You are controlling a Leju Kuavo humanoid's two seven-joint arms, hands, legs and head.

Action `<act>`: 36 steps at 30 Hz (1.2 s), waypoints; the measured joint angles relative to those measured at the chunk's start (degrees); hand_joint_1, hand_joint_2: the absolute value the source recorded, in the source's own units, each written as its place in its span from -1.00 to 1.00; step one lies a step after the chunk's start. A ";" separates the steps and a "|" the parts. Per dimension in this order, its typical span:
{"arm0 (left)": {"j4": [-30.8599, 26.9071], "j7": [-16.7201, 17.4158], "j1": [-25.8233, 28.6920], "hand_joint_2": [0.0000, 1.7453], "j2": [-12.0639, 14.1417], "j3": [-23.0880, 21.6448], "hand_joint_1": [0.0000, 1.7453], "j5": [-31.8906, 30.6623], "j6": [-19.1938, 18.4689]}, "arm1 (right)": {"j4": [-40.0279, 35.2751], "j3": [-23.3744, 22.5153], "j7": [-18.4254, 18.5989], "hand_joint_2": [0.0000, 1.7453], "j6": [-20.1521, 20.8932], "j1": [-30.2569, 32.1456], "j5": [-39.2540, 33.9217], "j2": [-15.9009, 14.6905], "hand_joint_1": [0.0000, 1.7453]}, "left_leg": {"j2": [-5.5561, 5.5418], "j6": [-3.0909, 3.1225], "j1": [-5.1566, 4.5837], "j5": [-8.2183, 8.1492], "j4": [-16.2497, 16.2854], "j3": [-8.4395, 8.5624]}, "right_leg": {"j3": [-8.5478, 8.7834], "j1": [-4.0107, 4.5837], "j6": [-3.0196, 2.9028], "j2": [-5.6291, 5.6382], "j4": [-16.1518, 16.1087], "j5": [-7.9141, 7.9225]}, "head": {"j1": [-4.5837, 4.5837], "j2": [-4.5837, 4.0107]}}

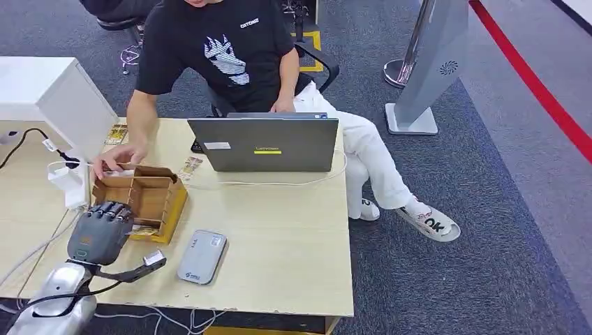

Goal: Pass the card to the sensor for recognition and then transmit it.

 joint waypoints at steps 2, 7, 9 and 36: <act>0.15 0.00 0.01 1.00 -0.20 -0.41 1.00 0.06 -1.09 | 0.00 -0.11 -0.17 1.00 0.04 -0.01 0.06 0.00 -1.00 | 0.00 0.00 0.00 0.00 0.00 0.00 | 0.01 0.00 0.00 0.00 0.00 0.00 | 0.02 0.02; 0.52 0.00 0.00 1.00 -0.52 -1.42 -1.00 0.07 -2.63 | 0.00 -0.61 -0.44 1.00 0.55 0.00 0.17 0.00 -1.00 | -0.01 0.00 -0.01 0.00 0.00 -0.01 | 0.01 0.00 0.00 -0.01 0.00 0.00 | -0.02 0.00; 0.63 0.00 0.00 1.00 -0.81 -1.57 -1.00 0.04 -2.67 | 0.00 -0.66 -0.46 1.00 0.68 -0.01 0.20 0.00 -1.00 | 0.00 0.00 -0.01 0.00 0.00 -0.01 | 0.01 0.00 0.00 0.00 0.00 0.00 | 0.00 0.02; -2.99 1.99 0.88 1.00 -1.97 -3.30 -1.00 -2.71 -8.60 | 0.00 -3.52 -0.79 1.00 0.68 0.02 2.16 0.22 -1.00 | 0.00 0.02 -0.01 0.06 0.00 0.00 | 0.02 -0.01 0.04 0.00 0.01 0.05 | -0.02 0.00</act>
